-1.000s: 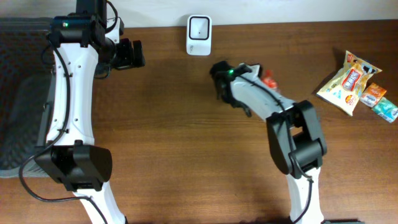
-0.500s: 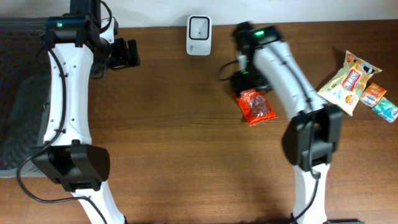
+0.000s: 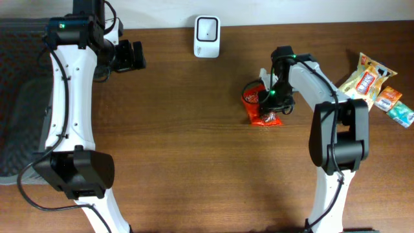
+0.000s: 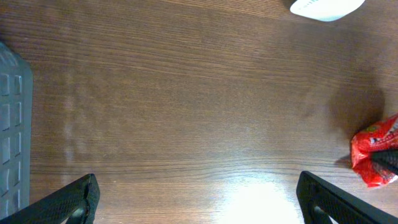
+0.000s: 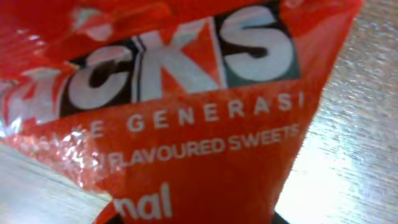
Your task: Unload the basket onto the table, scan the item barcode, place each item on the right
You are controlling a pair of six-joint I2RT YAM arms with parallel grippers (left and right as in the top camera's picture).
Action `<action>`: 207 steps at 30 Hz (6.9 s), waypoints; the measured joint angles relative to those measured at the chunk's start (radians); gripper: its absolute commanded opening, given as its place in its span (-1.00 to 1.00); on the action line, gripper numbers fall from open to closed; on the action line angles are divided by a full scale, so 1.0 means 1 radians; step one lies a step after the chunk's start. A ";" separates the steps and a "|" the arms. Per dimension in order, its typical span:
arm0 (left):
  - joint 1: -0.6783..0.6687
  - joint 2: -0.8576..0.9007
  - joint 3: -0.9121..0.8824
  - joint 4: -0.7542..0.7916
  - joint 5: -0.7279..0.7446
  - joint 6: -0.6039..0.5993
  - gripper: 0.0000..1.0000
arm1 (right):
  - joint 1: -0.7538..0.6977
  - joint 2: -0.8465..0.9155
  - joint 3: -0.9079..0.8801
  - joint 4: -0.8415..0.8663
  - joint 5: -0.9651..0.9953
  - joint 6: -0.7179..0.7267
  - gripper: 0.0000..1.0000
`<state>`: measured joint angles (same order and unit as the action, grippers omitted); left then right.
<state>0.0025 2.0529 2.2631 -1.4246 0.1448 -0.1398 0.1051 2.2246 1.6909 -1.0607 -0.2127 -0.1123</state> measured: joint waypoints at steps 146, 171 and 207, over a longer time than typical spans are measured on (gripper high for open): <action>0.000 0.000 0.000 0.000 0.000 0.000 0.99 | -0.085 -2.214 -1.678 0.985 0.230 0.157 0.97; -0.180 -0.885 -1.011 0.817 0.085 0.246 0.98 | -0.085 -2.213 -1.678 0.985 0.227 0.157 0.97; 0.075 -2.039 -2.248 1.346 -0.151 0.146 0.98 | -0.086 -2.214 -1.678 0.983 0.222 0.157 0.97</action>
<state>0.0776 0.0135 0.0154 -0.0788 -0.0067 0.0059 0.0189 0.0109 0.0128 -0.0772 0.0097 0.0444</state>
